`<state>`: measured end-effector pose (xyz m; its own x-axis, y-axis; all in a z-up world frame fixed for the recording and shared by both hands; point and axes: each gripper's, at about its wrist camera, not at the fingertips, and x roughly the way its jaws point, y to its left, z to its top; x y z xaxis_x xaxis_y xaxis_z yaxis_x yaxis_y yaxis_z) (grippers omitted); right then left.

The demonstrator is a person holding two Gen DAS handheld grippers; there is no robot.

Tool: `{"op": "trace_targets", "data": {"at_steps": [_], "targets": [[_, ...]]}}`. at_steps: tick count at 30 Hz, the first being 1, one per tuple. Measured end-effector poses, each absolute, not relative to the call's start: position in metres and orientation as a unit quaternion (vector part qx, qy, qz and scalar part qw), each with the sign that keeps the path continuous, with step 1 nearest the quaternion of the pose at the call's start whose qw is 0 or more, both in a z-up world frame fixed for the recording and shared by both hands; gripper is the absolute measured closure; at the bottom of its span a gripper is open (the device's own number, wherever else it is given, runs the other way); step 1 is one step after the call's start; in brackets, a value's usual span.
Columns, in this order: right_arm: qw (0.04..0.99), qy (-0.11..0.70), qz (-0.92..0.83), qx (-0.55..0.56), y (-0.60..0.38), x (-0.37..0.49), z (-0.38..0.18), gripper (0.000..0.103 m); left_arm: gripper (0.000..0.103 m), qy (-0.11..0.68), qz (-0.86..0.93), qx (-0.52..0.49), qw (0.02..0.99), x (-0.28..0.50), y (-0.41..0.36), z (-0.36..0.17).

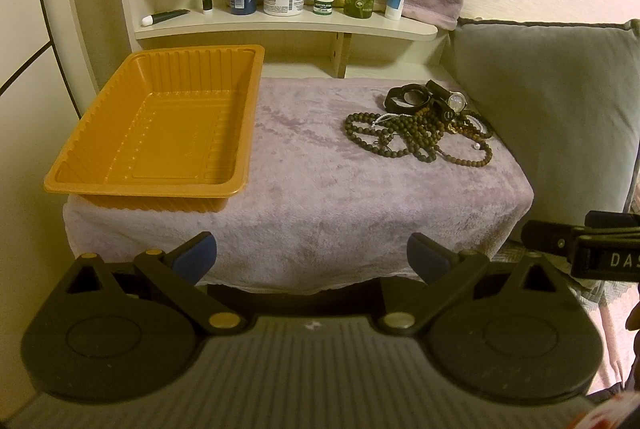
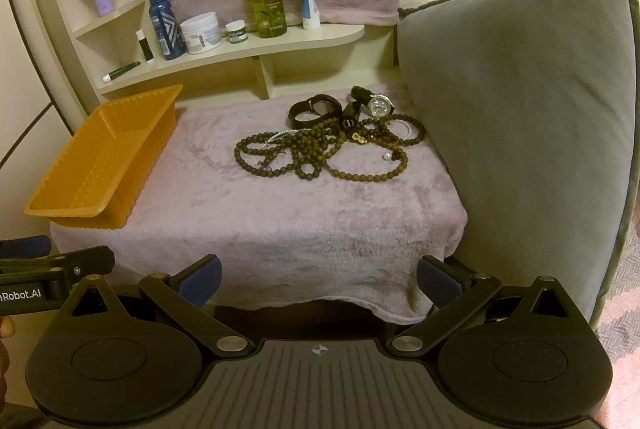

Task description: Organize jewelry

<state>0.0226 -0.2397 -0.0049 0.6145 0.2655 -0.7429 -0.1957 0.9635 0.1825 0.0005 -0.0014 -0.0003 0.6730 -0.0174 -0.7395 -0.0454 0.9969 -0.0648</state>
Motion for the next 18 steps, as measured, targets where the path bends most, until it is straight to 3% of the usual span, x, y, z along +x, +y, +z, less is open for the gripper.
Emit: {"op": "trace_targets", "data": {"at_steps": [18], "targets": [[0.899,0.416,0.129,0.045,-0.2410,0.0209,-0.0051,0.000,0.002,0.404,0.007,-0.040,0.914,0.0005,-0.0009,-0.0003]]}}
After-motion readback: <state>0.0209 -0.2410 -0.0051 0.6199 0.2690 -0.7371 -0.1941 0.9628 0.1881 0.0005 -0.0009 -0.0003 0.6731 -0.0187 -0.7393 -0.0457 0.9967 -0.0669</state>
